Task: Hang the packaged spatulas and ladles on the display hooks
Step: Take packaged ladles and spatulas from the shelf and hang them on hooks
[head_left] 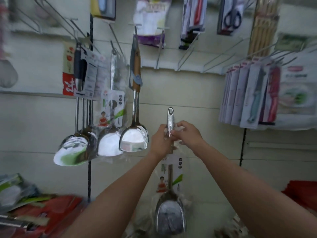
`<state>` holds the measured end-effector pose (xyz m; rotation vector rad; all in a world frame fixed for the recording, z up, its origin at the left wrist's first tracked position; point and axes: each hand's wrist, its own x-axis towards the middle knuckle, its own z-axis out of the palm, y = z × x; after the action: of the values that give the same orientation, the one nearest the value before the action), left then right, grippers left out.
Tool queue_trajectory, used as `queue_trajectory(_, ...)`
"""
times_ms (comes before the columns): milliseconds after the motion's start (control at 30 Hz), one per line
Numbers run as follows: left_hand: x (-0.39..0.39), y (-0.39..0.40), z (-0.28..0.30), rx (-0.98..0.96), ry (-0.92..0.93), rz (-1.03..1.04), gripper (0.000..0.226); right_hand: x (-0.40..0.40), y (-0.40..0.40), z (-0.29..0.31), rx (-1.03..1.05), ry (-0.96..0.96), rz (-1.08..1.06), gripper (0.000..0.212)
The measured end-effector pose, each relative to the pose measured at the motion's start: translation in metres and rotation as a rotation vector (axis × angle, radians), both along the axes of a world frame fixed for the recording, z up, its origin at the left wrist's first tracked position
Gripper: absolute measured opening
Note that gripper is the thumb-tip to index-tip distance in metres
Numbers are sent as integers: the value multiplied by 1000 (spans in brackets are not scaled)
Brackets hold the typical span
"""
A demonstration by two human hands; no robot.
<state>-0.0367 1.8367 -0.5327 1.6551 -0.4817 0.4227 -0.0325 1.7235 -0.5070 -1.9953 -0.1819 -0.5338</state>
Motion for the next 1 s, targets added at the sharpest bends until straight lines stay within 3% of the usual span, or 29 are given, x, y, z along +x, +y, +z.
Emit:
queue_trajectory(567,-32,163,101,75,-236,272,23,-17,166,108,-115,-212,181,9)
queue_trajectory(733,-29,183,130,126,-277,308,27,-8,187,130,-36,-241,230,27)
queue_trajectory(1000,-2,192,162,122,-305,279,26,11,194,163,-16,-271,223,28)
